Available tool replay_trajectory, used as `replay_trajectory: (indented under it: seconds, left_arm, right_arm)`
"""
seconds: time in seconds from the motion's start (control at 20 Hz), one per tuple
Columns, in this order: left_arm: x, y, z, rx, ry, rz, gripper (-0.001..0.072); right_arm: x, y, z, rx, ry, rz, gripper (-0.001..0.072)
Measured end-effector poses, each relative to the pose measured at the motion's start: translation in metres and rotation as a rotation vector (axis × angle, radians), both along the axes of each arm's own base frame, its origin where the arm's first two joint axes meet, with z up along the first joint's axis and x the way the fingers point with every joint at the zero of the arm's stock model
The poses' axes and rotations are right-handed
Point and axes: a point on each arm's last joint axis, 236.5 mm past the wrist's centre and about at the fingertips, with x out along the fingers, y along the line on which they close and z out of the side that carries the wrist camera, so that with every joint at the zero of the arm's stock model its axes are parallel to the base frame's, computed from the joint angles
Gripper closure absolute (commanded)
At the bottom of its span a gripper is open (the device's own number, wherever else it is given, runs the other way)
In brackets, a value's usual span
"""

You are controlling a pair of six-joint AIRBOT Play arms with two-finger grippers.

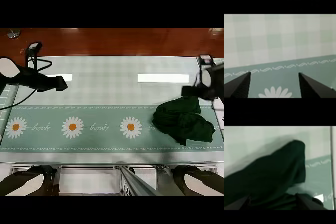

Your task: Fold the shirts.

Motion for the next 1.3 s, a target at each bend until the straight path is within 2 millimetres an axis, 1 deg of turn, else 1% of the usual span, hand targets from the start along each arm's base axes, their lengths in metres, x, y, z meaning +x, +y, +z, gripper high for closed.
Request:
replay_trajectory:
  seconds: [0.05, 0.15, 0.25, 0.35, 0.45, 0.5, 0.55, 0.65, 0.7, 0.75, 0.85, 0.9, 0.95, 1.0, 1.1, 1.15, 1.2, 1.3]
  left_arm:
    - [-0.007, -0.001, -0.003, 0.003, 0.014, -0.008, 0.0005]
    - [-0.021, -0.005, -0.011, 0.005, 0.037, -0.022, 0.0005]
    - [-0.032, -0.012, -0.023, -0.005, 0.059, -0.027, 0.0005]
    - [-0.037, -0.019, -0.034, -0.020, 0.063, -0.022, 0.0005]
    - [-0.037, -0.023, -0.040, -0.030, 0.057, -0.014, 0.0005]
    - [-0.036, -0.024, -0.043, -0.035, 0.053, -0.008, 0.0005]
    - [-0.037, -0.025, -0.045, -0.037, 0.056, -0.008, 0.0006]
    - [-0.038, -0.026, -0.050, -0.038, 0.064, -0.005, 0.0006]
    - [-0.038, -0.025, -0.050, -0.037, 0.064, -0.007, 0.0006]
    - [-0.038, -0.022, -0.049, -0.035, 0.067, -0.008, 0.0006]
    - [-0.031, -0.011, -0.035, -0.028, 0.038, 0.009, 0.0006]
    - [-0.030, -0.006, -0.024, -0.028, 0.019, 0.013, 0.0006]
    - [-0.028, -0.002, -0.009, -0.033, -0.020, 0.010, 0.0006]
    - [-0.032, -0.001, 0.005, -0.036, -0.047, -0.002, 0.0006]
    - [-0.048, -0.006, 0.031, -0.065, -0.115, -0.027, 0.0006]
    - [-0.056, -0.010, 0.039, -0.082, -0.141, -0.036, 0.0006]
    - [-0.065, -0.015, 0.046, -0.101, -0.168, -0.047, 0.0006]
    - [-0.084, -0.026, 0.051, -0.144, -0.195, -0.064, 0.0006]
  right_arm:
    - [-0.020, -0.013, -0.008, 0.009, -0.002, -0.055, 0.0081]
    - [-0.061, -0.035, -0.034, 0.046, 0.011, -0.171, 0.0082]
    - [-0.091, -0.043, -0.063, 0.120, 0.031, -0.276, 0.0082]
    - [-0.110, -0.040, -0.087, 0.200, 0.063, -0.328, 0.0085]
    - [-0.117, -0.025, -0.105, 0.297, 0.089, -0.334, 0.0122]
    - [-0.118, -0.016, -0.112, 0.348, 0.103, -0.331, 0.0432]
    - [-0.116, -0.008, -0.115, 0.389, 0.104, -0.323, 0.0679]
    - [-0.109, 0.006, -0.111, 0.463, 0.090, -0.297, 0.0684]
    - [-0.099, 0.014, -0.100, 0.502, 0.058, -0.275, 0.0685]
    - [-0.083, 0.016, -0.082, 0.523, -0.007, -0.249, 0.0685]
    - [-0.050, 0.015, -0.029, 0.530, -0.169, -0.190, 0.0685]
    - [-0.034, 0.016, 0.009, 0.530, -0.272, -0.153, 0.0685]
    - [-0.021, 0.018, 0.047, 0.530, -0.373, -0.117, 0.0685]
    - [-0.011, 0.021, 0.090, 0.523, -0.481, -0.072, 0.0685]
    - [-0.004, 0.034, 0.170, 0.526, -0.669, 0.018, 0.0685]
    - [-0.003, 0.045, 0.209, 0.539, -0.757, 0.070, 0.0686]
    - [-0.006, 0.056, 0.241, 0.553, -0.826, 0.119, 0.0686]
    - [-0.014, 0.079, 0.299, 0.585, -0.948, 0.221, 0.0687]
